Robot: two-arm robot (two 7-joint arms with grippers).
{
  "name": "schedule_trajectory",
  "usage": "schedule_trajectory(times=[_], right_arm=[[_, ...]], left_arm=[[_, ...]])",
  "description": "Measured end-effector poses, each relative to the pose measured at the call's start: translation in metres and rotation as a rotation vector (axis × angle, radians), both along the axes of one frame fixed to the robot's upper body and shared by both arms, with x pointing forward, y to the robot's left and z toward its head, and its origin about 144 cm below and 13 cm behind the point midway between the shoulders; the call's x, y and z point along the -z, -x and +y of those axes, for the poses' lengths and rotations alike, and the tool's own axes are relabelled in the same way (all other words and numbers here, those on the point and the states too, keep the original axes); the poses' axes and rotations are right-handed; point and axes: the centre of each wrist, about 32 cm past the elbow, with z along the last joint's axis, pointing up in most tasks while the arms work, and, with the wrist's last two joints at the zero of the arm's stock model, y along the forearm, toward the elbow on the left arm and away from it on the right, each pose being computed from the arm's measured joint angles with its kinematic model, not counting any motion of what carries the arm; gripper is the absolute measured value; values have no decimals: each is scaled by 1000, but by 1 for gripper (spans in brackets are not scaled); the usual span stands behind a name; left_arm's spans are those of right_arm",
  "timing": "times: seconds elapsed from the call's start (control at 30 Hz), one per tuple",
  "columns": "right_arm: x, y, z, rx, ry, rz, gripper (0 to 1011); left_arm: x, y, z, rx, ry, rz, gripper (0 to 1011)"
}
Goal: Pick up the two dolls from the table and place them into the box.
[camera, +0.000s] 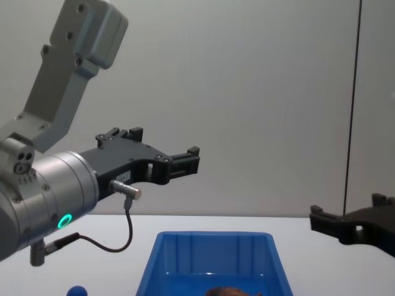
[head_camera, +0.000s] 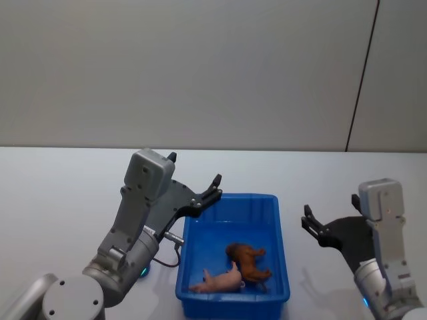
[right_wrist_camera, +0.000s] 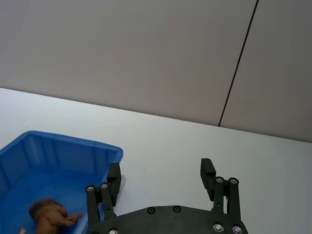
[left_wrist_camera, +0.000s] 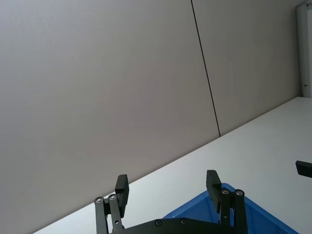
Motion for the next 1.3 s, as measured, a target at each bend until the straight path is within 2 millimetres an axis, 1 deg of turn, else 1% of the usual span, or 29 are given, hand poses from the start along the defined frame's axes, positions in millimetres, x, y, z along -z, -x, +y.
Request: schedule_trajectory(times=[0.57, 0.93, 1.3], right_arm=[[1, 5, -10, 45, -3, 15, 1003], [1, 6, -12, 54, -4, 18, 1003], [1, 6, -12, 57, -4, 19, 1003]], left_arm=[[0, 6, 6, -50, 1, 34, 1001], [3, 14, 16, -130, 1, 121, 1001], [12, 18, 31, -217, -6, 232, 1002]])
